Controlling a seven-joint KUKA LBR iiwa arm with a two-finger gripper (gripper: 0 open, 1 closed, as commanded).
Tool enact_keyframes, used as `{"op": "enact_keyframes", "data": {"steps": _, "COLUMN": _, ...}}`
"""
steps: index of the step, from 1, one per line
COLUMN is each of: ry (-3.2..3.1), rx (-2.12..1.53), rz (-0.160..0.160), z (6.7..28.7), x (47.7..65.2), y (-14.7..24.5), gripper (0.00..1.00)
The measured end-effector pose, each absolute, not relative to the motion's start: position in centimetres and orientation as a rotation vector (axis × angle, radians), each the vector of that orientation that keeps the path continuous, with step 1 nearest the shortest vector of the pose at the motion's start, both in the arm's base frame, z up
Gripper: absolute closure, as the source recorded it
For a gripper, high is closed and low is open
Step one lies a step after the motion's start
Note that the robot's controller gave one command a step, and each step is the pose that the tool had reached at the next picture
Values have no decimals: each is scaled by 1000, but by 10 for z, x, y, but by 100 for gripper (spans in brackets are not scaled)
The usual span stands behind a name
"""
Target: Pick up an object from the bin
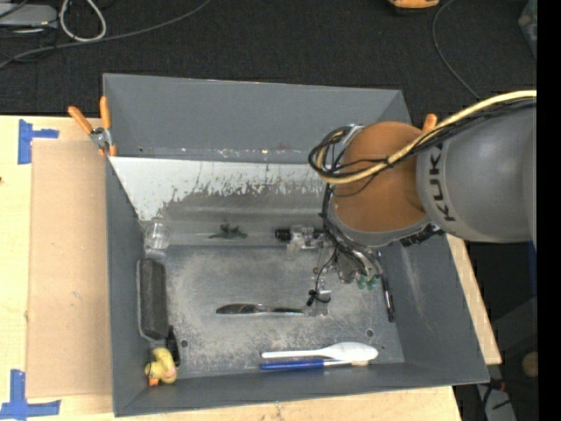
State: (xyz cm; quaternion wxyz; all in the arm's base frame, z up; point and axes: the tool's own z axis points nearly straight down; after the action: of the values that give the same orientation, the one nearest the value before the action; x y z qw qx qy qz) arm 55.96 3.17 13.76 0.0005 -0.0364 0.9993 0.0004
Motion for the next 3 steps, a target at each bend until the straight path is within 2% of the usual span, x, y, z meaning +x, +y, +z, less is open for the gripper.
{"op": "enact_keyframes", "data": {"steps": 1, "ry": 3130, "rx": -240, "rz": 0, "z": 120, "x": 550, "y": 46, "gripper": 0}}
{"op": "enact_keyframes", "data": {"steps": 2, "ry": 3137, "rx": -280, "rz": 5, "z": 104, "x": 549, "y": 78, "gripper": 0}}
{"op": "enact_keyframes", "data": {"steps": 3, "ry": 3122, "rx": -325, "rz": 2, "z": 68, "x": 558, "y": 89, "gripper": 0}}
